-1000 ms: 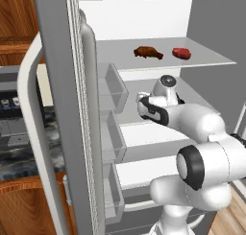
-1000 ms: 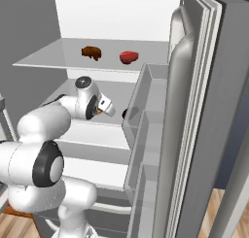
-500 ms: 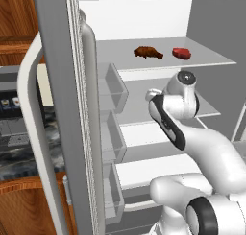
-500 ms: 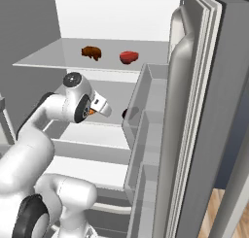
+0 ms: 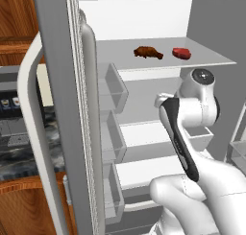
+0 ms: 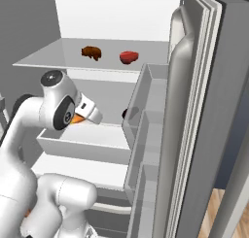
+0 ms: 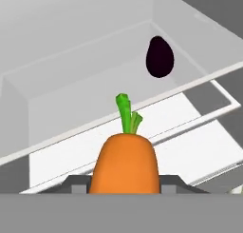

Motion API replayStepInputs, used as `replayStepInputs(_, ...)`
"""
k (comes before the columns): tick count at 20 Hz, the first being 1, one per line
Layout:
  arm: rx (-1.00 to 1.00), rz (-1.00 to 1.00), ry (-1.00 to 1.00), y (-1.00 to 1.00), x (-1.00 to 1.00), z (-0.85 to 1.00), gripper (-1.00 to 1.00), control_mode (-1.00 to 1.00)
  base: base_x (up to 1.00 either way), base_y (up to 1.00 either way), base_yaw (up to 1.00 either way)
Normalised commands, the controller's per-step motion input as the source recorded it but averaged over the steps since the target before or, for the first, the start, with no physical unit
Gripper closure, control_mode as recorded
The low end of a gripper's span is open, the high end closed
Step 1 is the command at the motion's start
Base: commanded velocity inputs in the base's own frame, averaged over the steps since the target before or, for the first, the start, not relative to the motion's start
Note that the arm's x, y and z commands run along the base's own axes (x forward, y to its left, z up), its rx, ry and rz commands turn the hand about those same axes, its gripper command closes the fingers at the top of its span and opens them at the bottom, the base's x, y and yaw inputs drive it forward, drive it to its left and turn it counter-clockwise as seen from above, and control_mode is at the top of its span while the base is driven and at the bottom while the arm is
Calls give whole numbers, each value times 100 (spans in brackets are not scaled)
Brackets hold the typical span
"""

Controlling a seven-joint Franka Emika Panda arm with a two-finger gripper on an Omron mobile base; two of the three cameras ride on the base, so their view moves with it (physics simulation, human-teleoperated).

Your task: Gather the eggplant and carrot from the fridge and place them on a tray on the dining counter. Then gather the steak and chicken drumstick from the fridge and place them on the other tray.

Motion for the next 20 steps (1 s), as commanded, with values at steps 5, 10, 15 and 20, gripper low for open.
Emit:
replayStepInputs(5,-4,0,7,0,-81,41,100,-100,0,0,0)
replayStepInputs(10,-3,1,7,0,-79,42,100,-100,0,0,0)
replayStepInputs(15,-3,1,6,1,-53,12,100,-100,0,0,0)
replayStepInputs(20,0,0,1,4,-21,-1,100,-100,0,0,0)
